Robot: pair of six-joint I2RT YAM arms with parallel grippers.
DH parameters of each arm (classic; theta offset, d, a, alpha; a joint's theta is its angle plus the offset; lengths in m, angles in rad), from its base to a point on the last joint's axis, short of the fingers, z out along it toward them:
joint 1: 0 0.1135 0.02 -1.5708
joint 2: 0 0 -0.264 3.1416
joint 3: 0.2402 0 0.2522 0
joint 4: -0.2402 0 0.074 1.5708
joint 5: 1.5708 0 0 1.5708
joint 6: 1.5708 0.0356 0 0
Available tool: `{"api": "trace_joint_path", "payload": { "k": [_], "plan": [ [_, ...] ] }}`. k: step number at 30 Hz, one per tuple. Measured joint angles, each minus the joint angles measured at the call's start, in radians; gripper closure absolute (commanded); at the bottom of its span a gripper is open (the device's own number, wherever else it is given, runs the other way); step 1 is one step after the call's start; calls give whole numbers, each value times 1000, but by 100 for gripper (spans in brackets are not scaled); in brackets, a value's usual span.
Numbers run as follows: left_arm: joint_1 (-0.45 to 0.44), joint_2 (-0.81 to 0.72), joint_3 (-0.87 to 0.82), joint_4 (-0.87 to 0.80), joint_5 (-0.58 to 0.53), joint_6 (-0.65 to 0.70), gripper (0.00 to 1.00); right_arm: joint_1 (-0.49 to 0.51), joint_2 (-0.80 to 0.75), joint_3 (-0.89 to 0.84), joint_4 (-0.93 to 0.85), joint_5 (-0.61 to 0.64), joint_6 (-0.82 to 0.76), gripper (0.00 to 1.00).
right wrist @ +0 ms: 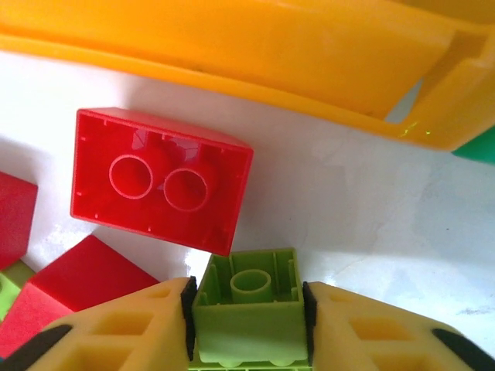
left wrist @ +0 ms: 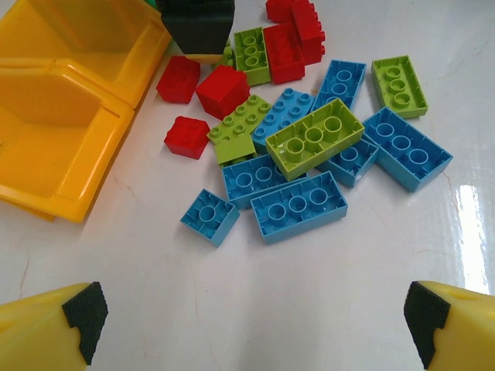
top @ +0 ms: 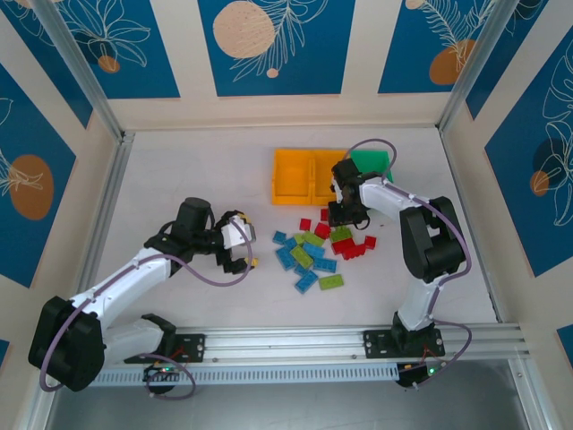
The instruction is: Sort the legos into containers by color
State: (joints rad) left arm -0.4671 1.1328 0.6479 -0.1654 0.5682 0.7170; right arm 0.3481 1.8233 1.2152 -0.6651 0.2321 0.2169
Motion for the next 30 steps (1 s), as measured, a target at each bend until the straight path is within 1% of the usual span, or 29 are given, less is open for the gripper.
{"api": "trace_joint_path", "payload": {
  "k": [6, 11, 14, 17, 21, 23, 26, 29, 30],
  "plan": [
    [0, 0, 0, 0, -1, 0, 0, 0, -31, -1, -15, 26, 10, 66],
    [0, 0, 0, 12, -5, -10, 0, 5, -199, 11, -32, 60, 48, 66],
    [0, 1, 0, 31, -14, -34, 0, 5, -235, 95, -26, 76, 71, 67],
    [0, 4, 0, 51, -31, -69, 0, 0, -163, 221, -7, 84, 88, 67],
    [0, 23, 10, 60, -103, -162, 0, -14, 28, 391, 14, 81, 104, 66],
    [0, 49, 29, 60, -152, -222, 0, -21, 127, 463, 14, 75, 109, 62],
    [0, 92, 80, 37, -219, -332, 0, -29, 246, 547, -8, 63, 126, 51],
    [0, 142, 175, -32, -280, -442, 1, -35, 287, 592, -47, 48, 135, 48],
    [0, 167, 225, -76, -299, -484, 4, -35, 286, 600, -61, 44, 138, 47]
  ]
}}
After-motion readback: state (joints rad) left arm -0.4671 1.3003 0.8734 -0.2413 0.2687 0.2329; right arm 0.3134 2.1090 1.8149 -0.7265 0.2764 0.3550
